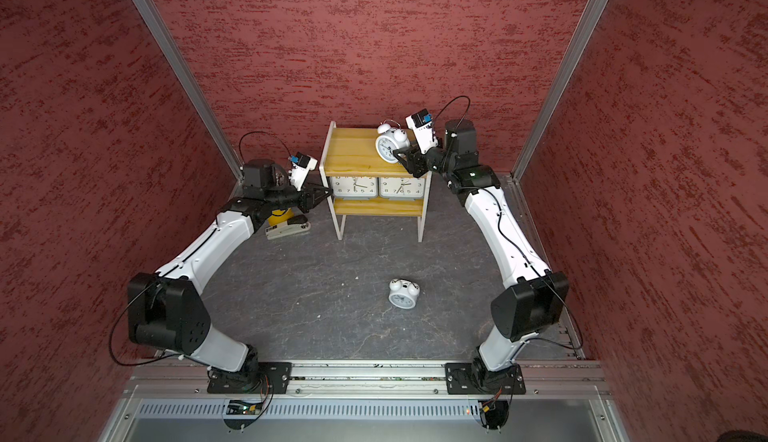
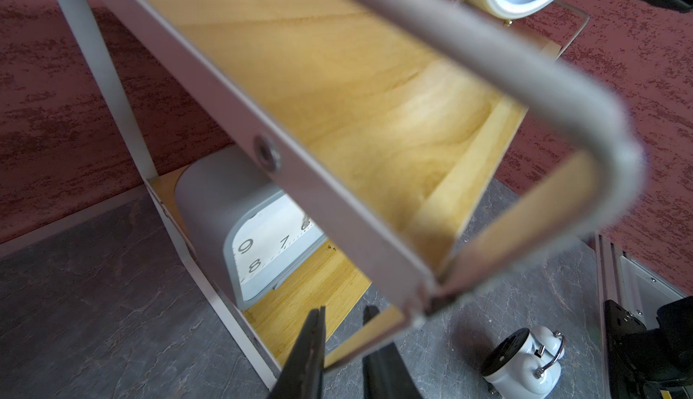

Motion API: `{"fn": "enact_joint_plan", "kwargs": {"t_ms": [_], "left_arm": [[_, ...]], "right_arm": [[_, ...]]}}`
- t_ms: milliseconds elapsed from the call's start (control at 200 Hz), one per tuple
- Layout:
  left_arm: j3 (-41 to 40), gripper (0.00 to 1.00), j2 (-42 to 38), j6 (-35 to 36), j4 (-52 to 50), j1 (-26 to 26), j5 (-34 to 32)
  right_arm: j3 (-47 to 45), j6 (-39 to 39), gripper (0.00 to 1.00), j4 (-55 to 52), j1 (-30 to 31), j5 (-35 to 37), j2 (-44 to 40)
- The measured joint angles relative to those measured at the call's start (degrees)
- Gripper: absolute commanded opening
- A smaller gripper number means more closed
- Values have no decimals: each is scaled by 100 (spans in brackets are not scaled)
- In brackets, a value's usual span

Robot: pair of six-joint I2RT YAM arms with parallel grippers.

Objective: Place the alarm clocks on the shelf by style
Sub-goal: Adjust the shelf at the center of the board, then place the alarm on the shelf.

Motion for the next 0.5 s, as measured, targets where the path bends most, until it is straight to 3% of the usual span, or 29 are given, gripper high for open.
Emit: {"fn": "enact_joint_plan", "kwargs": {"t_ms": [316,436,501], "left_arm": [[0,21,0,2,-11,0,0],[0,21,0,4,-13,0,0],[0,21,0,9,-13,0,0]], "right_arm": [[-17,-2,28,28,-98,98,-2],[-94,0,37,79,-140,103,-35],[-111,2,53,94,-153,101,-42]]}}
